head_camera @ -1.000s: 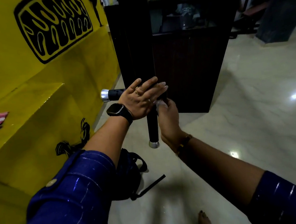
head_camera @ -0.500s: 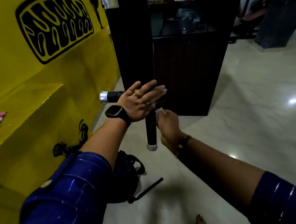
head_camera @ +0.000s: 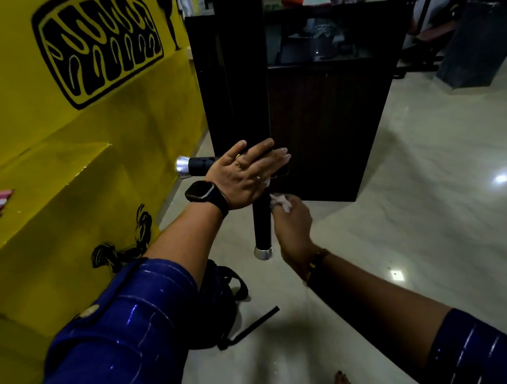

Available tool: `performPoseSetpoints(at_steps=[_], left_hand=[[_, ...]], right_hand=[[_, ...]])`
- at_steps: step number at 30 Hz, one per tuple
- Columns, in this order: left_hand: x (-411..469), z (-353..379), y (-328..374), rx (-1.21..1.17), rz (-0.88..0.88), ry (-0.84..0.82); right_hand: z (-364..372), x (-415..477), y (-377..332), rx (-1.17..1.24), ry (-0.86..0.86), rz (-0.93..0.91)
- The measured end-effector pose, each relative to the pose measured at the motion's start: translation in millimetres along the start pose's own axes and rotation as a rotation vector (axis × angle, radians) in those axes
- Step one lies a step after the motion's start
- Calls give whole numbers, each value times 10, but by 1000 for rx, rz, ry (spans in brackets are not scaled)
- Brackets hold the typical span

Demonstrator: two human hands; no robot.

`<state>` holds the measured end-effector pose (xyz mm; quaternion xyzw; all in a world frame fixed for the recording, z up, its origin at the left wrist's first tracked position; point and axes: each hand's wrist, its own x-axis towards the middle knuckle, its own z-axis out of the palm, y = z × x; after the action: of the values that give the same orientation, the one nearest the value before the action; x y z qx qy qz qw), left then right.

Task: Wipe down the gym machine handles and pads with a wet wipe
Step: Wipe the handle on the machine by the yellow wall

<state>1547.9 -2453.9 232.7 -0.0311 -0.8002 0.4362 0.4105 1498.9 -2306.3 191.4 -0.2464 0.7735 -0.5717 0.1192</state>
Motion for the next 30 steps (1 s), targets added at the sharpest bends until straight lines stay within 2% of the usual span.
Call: performPoseSetpoints(at_steps=[4, 9, 12, 15, 18, 20, 22, 24, 26, 30], left_hand=[[-2, -29, -7, -7, 3, -11], [10, -34, -14, 19, -1, -20], [11, -26, -3, 19, -13, -20], [13, -13, 4, 20, -18, -8], [9, 6, -3, 29, -13, 14], [6, 11, -3, 20, -9, 37], [4, 14, -6, 38, 4, 56], [7, 22, -15, 68, 10, 78], [7, 25, -19, 77, 6, 84], [-1, 15, -10, 47, 1, 48]], right_hand=[[-90, 166, -286, 225, 9, -22], [-46, -96, 28, -109, -8, -219], [-34, -336, 526, -136, 5, -313], [-108, -417, 867, -220, -55, -495], [-210, -309, 769, -222, -66, -678], [-283, -155, 573, -267, -49, -961], [-386, 44, 373, -446, -95, -1372], [-442, 234, 235, -649, -137, -1664], [-402, 366, 222, -773, -121, -1770], [-275, 371, 587, -906, -156, -1723]])
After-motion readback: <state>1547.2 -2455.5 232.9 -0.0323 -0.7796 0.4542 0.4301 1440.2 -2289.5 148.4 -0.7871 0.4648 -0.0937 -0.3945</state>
